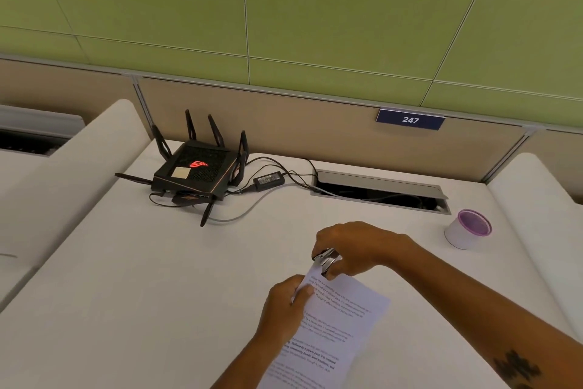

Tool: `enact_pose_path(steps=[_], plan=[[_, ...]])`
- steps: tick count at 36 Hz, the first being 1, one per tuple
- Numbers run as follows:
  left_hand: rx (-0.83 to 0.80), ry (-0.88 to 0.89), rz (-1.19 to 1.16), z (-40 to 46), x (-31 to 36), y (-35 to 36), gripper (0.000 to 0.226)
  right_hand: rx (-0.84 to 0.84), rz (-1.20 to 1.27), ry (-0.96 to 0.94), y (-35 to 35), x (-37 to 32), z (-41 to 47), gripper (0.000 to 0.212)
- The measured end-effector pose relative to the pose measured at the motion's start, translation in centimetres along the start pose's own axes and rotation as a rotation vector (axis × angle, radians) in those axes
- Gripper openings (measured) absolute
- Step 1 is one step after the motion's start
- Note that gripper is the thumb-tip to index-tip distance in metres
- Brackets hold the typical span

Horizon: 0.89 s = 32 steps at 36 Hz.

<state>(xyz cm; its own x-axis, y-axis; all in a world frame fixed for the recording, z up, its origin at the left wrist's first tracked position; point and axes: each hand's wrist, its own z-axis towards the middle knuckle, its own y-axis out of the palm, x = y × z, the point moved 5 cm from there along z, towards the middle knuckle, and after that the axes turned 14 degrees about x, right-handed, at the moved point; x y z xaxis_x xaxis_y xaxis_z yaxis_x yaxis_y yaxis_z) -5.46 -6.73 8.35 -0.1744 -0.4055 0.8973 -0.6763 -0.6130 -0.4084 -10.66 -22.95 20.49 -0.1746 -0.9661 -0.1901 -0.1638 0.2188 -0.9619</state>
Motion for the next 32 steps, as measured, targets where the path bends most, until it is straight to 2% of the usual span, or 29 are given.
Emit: enact_pose_path(steps=[19, 32], plan=[[-0.001, 0.041, 0.002, -1.5, 1.0, -1.1, 0.014, -0.018, -0.112, -0.063, -0.7, -3.2, -0.8, 0.039], [-0.038, 0.038, -0.022, -1.5, 1.1, -1.2, 0.019, -0.026, -0.136, -0.073, -0.6, -3.9, -0.8, 0.03]])
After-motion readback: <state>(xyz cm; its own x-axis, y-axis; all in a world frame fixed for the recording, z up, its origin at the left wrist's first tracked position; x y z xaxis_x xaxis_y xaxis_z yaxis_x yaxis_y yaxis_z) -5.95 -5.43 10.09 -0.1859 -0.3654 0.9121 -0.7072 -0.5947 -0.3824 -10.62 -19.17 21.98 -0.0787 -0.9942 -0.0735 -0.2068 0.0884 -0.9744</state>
